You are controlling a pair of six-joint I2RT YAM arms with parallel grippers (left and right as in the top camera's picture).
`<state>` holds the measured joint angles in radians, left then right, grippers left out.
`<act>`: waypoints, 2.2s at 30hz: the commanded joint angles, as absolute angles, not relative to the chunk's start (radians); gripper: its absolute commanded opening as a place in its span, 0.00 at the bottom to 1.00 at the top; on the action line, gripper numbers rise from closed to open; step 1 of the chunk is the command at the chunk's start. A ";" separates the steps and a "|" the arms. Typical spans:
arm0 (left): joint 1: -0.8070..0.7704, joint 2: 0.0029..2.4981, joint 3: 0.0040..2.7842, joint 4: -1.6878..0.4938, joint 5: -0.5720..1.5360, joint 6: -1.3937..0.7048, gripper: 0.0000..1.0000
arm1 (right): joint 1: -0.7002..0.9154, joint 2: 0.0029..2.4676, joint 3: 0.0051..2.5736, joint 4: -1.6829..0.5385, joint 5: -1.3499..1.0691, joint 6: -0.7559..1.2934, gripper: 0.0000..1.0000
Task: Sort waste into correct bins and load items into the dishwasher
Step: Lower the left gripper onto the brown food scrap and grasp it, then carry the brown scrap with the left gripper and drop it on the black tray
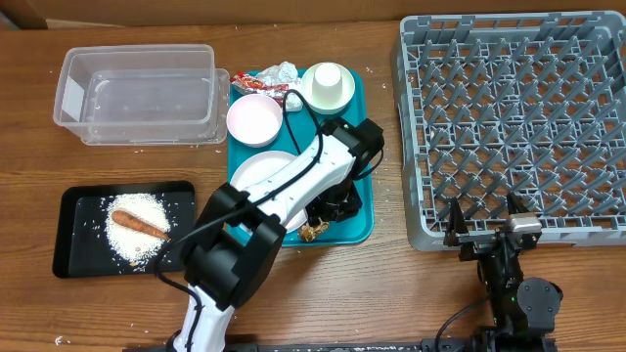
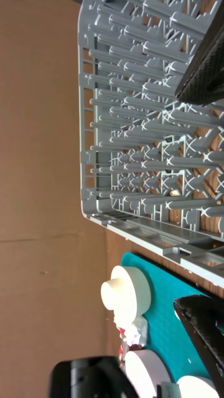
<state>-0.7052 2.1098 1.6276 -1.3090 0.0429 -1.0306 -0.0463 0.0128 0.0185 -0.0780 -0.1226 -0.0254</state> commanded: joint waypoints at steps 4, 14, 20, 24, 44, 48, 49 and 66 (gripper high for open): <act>-0.702 2.121 1.617 -1.301 0.007 -1.101 0.51 | -0.054 0.004 0.008 -0.073 -0.113 -0.019 1.00; -0.709 2.121 1.515 -1.195 0.006 -1.124 0.50 | -0.054 0.004 0.008 -0.073 -0.113 -0.019 1.00; -0.709 2.120 1.500 -1.169 0.008 -1.123 0.47 | -0.054 0.004 0.008 -0.073 -0.113 -0.018 1.00; -0.709 2.120 1.502 -1.169 0.024 -1.103 0.38 | -0.054 0.004 0.008 -0.073 -0.113 -0.018 1.00; -0.681 2.109 1.882 -1.501 -0.091 -0.966 0.34 | -0.054 0.004 0.008 -0.073 -0.113 -0.019 1.00; -0.603 2.103 1.908 -1.632 -0.215 -0.994 0.34 | -0.054 0.004 0.008 -0.073 -0.113 -0.019 1.00; -0.576 2.101 1.908 -1.659 -0.234 -1.001 0.35 | -0.054 0.004 0.008 -0.073 -0.113 -0.018 1.00; 0.009 2.097 1.895 -1.691 -0.246 -0.912 0.36 | -0.054 0.004 0.008 -0.073 -0.113 -0.019 1.00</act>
<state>-0.0418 2.1136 1.8881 -1.6840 -0.2222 -0.9348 -0.0463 0.0128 0.0185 -0.0780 -0.1226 -0.0261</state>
